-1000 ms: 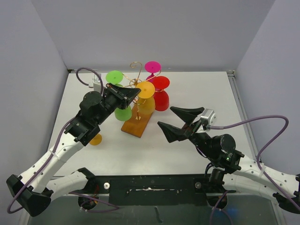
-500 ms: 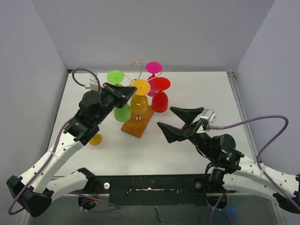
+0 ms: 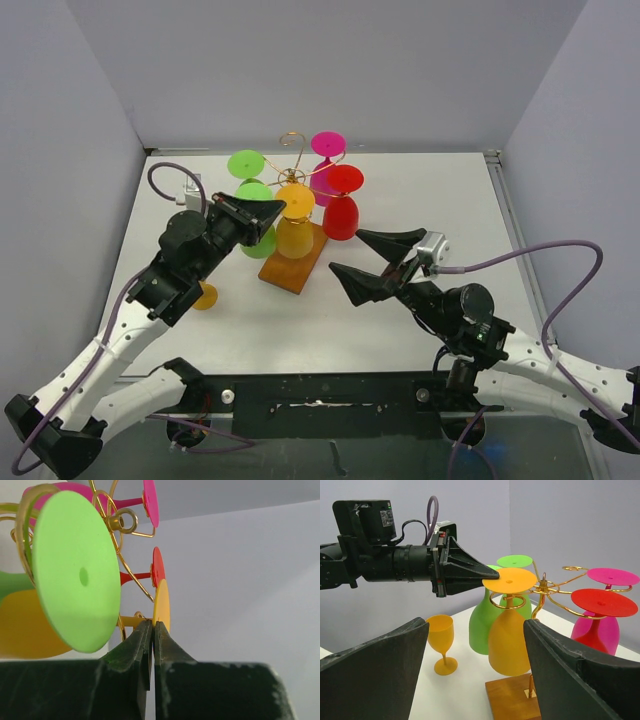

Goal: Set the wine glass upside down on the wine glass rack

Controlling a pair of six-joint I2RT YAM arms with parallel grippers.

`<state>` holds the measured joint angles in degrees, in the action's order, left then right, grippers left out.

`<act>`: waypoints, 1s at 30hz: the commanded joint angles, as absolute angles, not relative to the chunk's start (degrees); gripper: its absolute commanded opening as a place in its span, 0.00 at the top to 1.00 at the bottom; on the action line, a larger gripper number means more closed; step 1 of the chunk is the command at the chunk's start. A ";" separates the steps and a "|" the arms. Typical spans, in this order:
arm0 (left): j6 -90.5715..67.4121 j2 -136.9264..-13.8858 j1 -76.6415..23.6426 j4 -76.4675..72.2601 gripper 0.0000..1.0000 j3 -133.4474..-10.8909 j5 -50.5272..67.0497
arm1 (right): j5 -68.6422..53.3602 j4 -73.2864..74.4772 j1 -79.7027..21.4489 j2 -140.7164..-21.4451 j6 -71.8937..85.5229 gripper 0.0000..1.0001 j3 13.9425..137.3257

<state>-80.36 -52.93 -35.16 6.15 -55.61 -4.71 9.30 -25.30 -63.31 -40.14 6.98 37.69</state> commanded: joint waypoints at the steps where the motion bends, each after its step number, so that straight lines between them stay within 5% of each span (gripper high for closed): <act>1: -81.98 -50.10 -34.97 5.14 1.00 -55.29 -3.24 | 8.52 -29.43 -63.20 -40.60 7.61 0.22 39.76; 30: -80.20 -50.61 -35.15 2.53 1.00 -53.00 6.10 | 9.74 -30.45 -63.37 -40.83 8.79 0.21 38.81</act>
<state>-81.82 -50.13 -35.16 5.91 -50.83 4.05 8.78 -26.59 -63.33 -41.36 8.23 37.71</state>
